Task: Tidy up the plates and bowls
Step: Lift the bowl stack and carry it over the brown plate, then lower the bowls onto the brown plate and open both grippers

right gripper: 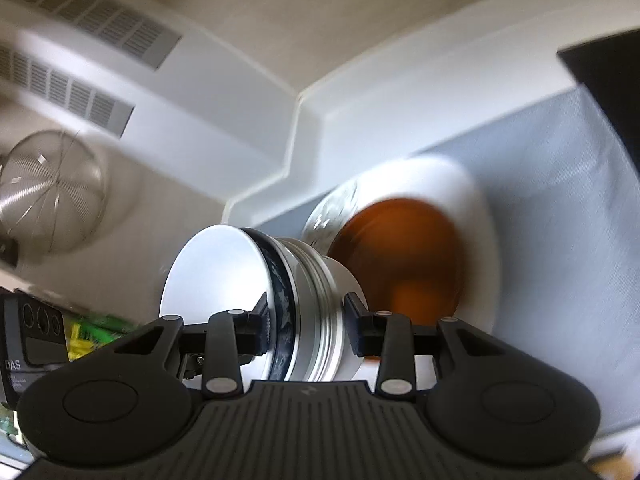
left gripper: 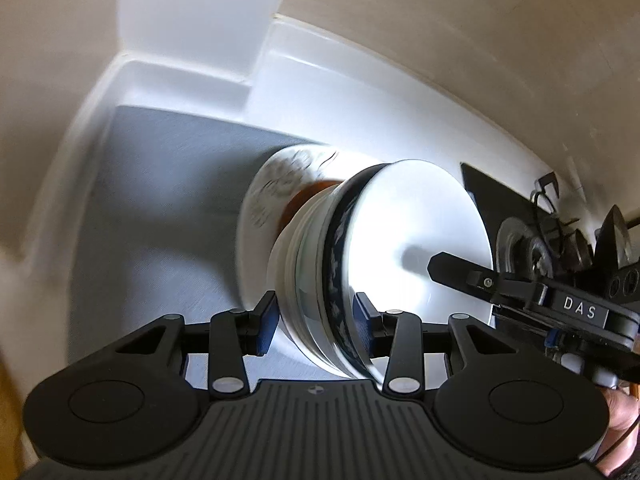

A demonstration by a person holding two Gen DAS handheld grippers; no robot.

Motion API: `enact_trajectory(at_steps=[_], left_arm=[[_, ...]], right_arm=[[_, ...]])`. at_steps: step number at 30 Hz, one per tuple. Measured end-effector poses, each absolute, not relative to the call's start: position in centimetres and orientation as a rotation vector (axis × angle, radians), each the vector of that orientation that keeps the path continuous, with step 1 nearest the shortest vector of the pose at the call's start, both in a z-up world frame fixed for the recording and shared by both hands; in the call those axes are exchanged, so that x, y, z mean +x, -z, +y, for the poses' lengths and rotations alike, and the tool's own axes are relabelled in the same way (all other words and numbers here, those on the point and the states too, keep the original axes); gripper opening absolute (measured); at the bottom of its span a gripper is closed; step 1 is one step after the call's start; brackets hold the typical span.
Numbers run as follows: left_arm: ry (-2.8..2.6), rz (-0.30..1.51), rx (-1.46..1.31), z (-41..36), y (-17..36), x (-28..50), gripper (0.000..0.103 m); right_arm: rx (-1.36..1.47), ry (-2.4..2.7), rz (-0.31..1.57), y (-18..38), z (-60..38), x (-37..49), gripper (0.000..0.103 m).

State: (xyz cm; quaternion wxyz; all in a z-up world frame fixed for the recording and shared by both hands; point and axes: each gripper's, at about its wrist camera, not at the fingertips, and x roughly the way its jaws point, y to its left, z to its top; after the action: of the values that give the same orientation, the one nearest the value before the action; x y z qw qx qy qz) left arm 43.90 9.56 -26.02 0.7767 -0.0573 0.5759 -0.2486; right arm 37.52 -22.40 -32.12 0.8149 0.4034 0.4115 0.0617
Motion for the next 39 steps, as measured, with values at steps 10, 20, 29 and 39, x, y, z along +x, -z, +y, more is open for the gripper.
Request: enact_trajectory(at_steps=[10,20,29,39], left_arm=[[0.552,1.253,-0.102,6.2,29.4,46.6,0.043],[0.539,1.224,-0.132,6.7,30.5,47.2,0.045],[0.393,0.908,0.008,9.6,21.6,40.5,0.083],[0.265,0.838,0.102,9.7,7.2,28.1,0.097]], right_arm=[[0.846,-0.051,0.867,35.6,-24.8,39.7,0.039],[0.825,-0.036,0.858,36.6,-24.1,40.5,0.042],[0.696,0.099,0.762,31.6,-23.0,34.5,0.074],[0.508,-0.003,0.736,17.1,-15.1,26.0,0.101]])
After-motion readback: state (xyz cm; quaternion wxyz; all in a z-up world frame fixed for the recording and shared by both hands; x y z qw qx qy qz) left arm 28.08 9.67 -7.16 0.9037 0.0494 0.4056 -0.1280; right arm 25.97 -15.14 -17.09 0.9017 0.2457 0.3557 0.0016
